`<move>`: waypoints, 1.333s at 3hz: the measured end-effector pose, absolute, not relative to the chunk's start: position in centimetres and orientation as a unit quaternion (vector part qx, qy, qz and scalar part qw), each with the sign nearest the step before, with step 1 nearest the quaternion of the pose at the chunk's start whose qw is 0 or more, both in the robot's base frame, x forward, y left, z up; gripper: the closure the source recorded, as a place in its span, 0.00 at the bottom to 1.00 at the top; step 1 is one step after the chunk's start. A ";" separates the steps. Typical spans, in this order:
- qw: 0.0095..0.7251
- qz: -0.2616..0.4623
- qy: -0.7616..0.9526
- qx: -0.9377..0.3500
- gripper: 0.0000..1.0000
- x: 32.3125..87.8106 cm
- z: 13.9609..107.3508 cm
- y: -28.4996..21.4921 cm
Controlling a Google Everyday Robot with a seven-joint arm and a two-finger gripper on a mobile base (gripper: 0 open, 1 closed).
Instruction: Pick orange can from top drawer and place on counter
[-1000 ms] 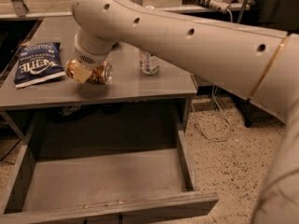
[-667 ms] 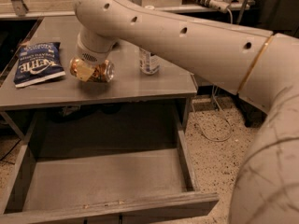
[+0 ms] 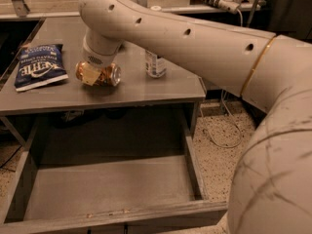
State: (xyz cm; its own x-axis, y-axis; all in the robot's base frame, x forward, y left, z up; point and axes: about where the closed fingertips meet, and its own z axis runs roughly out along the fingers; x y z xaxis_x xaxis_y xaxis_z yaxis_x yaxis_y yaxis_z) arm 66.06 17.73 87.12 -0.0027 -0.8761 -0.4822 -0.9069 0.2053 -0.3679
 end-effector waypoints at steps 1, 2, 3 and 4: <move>0.319 0.024 0.708 -0.630 0.58 66.1 87.1 17.7; 0.319 0.024 0.708 -0.630 0.34 66.1 87.1 17.7; 0.319 0.024 0.708 -0.630 0.11 66.1 87.1 17.7; 0.319 0.024 0.708 -0.630 0.00 66.1 87.1 17.7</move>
Offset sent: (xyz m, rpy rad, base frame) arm 0.0000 0.0000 0.0000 0.0000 0.0000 0.0000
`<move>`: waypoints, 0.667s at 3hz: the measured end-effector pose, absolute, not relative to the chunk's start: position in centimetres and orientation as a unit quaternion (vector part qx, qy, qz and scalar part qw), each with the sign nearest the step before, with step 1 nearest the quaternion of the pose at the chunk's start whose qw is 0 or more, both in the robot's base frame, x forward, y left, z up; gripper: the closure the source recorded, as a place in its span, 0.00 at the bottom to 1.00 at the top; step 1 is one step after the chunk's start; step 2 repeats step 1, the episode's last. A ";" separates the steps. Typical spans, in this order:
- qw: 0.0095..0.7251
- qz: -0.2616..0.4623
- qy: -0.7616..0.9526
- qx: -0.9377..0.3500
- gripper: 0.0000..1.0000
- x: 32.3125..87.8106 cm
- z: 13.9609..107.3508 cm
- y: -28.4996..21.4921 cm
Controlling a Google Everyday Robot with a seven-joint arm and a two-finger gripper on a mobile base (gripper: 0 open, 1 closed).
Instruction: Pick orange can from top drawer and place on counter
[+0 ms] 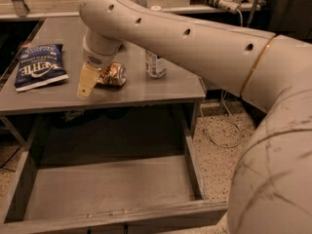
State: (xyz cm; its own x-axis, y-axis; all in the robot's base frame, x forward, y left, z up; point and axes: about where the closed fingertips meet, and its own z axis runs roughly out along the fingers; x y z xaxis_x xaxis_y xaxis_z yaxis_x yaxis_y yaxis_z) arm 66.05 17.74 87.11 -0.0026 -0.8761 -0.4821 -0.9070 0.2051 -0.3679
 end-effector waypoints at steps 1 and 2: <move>0.319 0.024 0.708 -0.630 0.00 66.1 87.1 17.7; 0.319 0.024 0.708 -0.630 0.00 66.1 87.1 17.7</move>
Offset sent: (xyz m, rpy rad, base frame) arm 0.0000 0.0000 0.0000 0.0000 0.0000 0.0000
